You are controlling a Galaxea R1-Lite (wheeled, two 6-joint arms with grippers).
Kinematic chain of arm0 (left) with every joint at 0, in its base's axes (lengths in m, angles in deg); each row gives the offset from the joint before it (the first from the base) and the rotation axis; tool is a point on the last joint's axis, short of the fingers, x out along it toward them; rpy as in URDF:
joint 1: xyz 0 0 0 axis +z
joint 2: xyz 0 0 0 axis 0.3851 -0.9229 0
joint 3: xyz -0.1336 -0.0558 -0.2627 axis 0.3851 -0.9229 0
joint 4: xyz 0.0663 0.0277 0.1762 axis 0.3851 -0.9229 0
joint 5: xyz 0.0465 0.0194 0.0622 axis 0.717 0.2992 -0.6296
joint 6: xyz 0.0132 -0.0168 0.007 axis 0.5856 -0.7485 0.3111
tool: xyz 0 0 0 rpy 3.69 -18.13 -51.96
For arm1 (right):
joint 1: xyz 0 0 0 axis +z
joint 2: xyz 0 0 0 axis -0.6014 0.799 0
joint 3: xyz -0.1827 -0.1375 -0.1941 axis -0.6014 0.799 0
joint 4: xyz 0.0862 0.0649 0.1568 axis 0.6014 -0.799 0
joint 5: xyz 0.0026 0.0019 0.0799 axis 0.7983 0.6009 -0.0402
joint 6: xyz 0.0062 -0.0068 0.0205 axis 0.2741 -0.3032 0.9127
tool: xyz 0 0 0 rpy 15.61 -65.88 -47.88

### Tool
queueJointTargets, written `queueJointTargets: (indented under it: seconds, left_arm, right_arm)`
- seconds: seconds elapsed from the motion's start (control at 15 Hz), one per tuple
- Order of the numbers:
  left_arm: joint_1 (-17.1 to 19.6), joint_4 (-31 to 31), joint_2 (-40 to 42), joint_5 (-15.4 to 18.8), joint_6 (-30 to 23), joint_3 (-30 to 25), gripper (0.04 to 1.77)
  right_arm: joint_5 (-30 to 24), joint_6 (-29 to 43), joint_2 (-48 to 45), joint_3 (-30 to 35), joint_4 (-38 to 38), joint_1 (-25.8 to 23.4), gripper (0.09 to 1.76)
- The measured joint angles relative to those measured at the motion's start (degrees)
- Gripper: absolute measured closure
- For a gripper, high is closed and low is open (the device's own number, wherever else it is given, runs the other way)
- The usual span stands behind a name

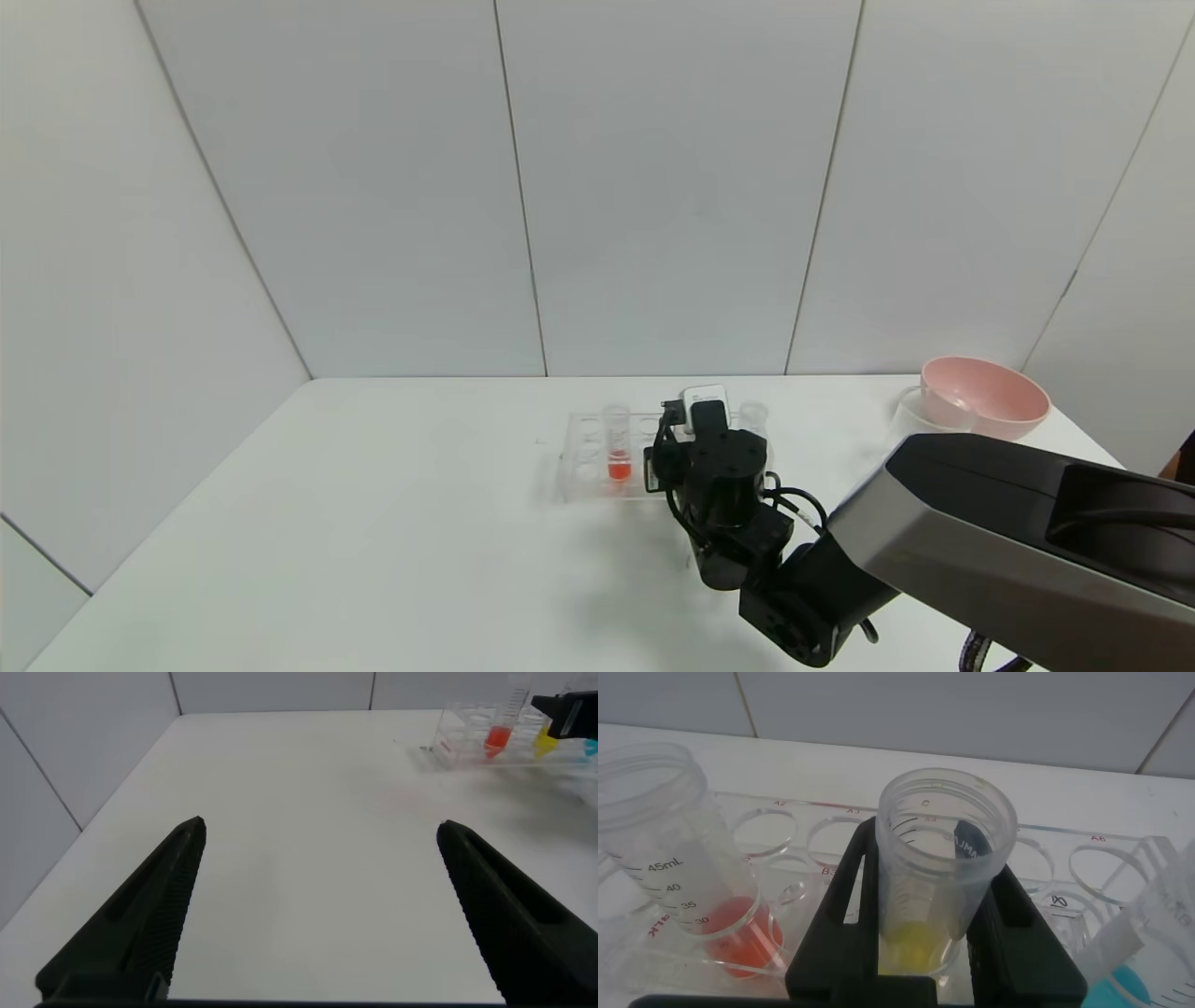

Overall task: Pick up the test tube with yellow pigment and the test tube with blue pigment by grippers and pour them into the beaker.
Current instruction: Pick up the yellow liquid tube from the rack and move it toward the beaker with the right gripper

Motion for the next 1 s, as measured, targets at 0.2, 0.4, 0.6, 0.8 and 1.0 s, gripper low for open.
queueJointTargets:
  seconds: [0.2,0.4,0.6,0.8,1.0]
  left_arm:
    - [0.0,0.0,0.0,-0.02,0.0,0.0,0.05]
    - [0.0,0.0,0.0,-0.02,0.0,0.0,0.05]
    - [0.0,0.0,0.0,-0.02,0.0,0.0,0.05]
    - [0.0,0.0,0.0,-0.02,0.02,0.0,0.05]
    - [0.0,0.0,0.0,-0.02,0.0,0.0,0.05]
  right_arm:
    - [-0.01,-0.41,-0.13,0.09,0.05,-0.22,1.26]
    - [-0.04,-1.1,-0.24,0.2,0.18,-0.6,1.26]
    - [-0.04,-1.17,-0.44,0.24,0.11,-0.74,1.26]
    - [-0.04,-1.78,-1.35,0.85,-0.01,-0.74,1.26]
    - [0.11,-2.86,-3.5,1.57,0.22,-0.73,1.26]
